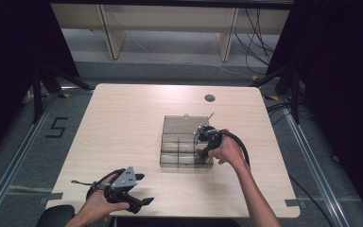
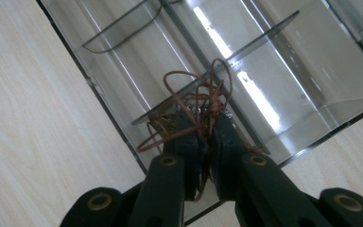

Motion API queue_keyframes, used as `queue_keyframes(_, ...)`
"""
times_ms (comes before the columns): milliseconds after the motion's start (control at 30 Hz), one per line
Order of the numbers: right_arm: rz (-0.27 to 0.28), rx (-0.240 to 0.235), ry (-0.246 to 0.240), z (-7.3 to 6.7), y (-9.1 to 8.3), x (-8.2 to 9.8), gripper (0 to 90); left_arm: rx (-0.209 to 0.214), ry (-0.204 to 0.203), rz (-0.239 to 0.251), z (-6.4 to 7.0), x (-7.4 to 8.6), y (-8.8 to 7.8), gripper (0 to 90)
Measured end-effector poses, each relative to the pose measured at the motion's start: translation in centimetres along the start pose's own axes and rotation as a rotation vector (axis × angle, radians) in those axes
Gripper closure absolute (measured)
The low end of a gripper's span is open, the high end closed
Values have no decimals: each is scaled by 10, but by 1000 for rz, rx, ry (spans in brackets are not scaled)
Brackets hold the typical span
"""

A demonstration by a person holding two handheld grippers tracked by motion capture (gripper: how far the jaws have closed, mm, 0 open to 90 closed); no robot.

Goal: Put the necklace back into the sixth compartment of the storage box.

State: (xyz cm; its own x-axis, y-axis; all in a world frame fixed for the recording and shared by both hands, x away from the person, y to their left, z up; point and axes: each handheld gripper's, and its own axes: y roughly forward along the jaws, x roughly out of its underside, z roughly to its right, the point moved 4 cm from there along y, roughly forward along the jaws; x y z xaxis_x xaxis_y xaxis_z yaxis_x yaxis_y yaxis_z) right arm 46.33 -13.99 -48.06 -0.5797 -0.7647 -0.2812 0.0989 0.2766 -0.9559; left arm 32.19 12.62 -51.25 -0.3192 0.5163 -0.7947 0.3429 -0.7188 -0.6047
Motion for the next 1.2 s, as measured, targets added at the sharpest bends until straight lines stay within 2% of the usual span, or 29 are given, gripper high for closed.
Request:
queue_keyframes(33, -2, -1, -22, 2, 2, 1, 837, 1, -5, 3, 1, 0, 0, 151)
queue_keyframes(167, -20, -12, 9, 4, 9, 4, 836, 2, -4, 4, 0, 0, 0, 151)
queue_keyframes(300, -8, -20, 34, 5, 11, 5, 796, -1, 5, -7, 0, 0, 0, 150)
queue_keyframes(333, -10, -12, 17, 7, 9, 6, 778, -1, 5, -7, 0, 0, 0, 151)
queue_keyframes(400, 17, -21, 30, 6, 5, 5, 753, -2, 3, -7, 0, 0, 0, 151)
queue_keyframes(533, 27, -4, 24, 5, -9, 5, 680, 2, -6, 1, 1, 0, 1, 150)
queue_keyframes(633, 33, 19, 10, 4, -19, 4, 641, -2, 5, -9, 0, 1, 0, 151)
queue_keyframes(767, 49, 30, 16, 2, -30, 4, 634, 1, -2, -3, 1, 0, 1, 150)
queue_keyframes(800, 58, 30, -7, 2, -32, 4, 634, -1, 3, -11, 0, 1, 0, 150)
queue_keyframes(1067, 109, 45, -15, 1, -49, 9, 631, -3, 0, -11, 0, 1, 1, 151)
queue_keyframes(1200, 113, 47, 7, 0, -54, 15, 630, -4, 0, -12, 0, 1, 1, 151)
